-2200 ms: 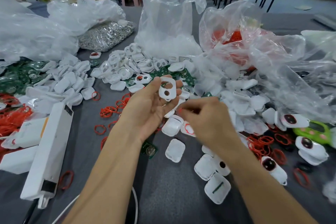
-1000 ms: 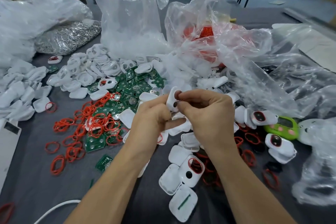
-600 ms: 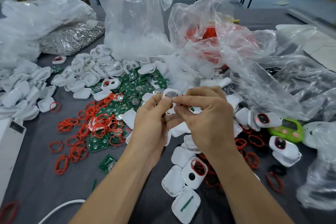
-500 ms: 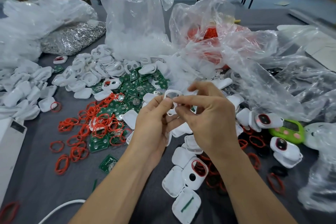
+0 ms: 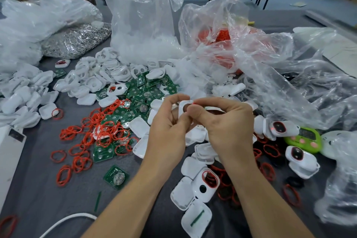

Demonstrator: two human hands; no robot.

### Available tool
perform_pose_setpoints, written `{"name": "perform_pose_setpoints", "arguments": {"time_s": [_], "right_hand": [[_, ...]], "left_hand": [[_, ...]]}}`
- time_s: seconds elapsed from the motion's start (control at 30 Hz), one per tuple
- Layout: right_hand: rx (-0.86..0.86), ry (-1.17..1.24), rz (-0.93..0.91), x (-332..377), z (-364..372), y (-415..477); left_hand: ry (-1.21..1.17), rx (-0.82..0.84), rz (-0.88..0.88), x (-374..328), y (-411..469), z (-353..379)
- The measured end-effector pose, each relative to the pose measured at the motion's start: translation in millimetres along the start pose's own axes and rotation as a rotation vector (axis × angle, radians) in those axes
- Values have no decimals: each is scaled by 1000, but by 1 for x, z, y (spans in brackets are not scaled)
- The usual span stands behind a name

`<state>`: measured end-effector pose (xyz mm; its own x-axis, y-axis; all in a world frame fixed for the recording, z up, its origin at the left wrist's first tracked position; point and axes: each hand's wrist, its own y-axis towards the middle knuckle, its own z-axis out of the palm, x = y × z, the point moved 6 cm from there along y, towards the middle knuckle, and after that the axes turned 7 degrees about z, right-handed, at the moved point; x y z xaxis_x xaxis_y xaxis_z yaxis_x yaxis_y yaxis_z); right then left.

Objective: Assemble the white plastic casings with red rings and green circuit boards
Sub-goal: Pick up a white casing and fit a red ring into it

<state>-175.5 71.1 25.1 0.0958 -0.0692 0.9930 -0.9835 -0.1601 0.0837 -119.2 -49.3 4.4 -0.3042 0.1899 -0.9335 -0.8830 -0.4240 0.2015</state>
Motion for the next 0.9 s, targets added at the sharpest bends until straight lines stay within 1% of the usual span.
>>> {"name": "perform_pose_setpoints", "arguments": {"time_s": [0.1, 0.2, 0.3, 0.4, 0.47, 0.57, 0.73, 0.9], "right_hand": [[24, -50, 1, -1, -3, 3], [-3, -172, -76, 4, -6, 3], [-32, -232, -181, 11, -9, 1], [-37, -273, -259, 15, -8, -1], [-23, -352, -322, 16, -4, -2], [-27, -451, -391, 17, 0, -4], [-56, -528, -482, 21, 2, -8], [-71, -523, -517, 22, 5, -14]], "left_hand": [[28, 41, 4, 1, 0, 1], [-19, 73, -45, 2, -1, 1], [-116, 42, -110, 4, 0, -2], [-133, -13, -165, 6, 3, -6], [-129, -12, -186, 8, 3, -5], [-122, -9, -190, 8, 2, -5], [-109, -25, -178, 9, 1, -6], [-104, -39, -182, 9, 2, -7]]}}
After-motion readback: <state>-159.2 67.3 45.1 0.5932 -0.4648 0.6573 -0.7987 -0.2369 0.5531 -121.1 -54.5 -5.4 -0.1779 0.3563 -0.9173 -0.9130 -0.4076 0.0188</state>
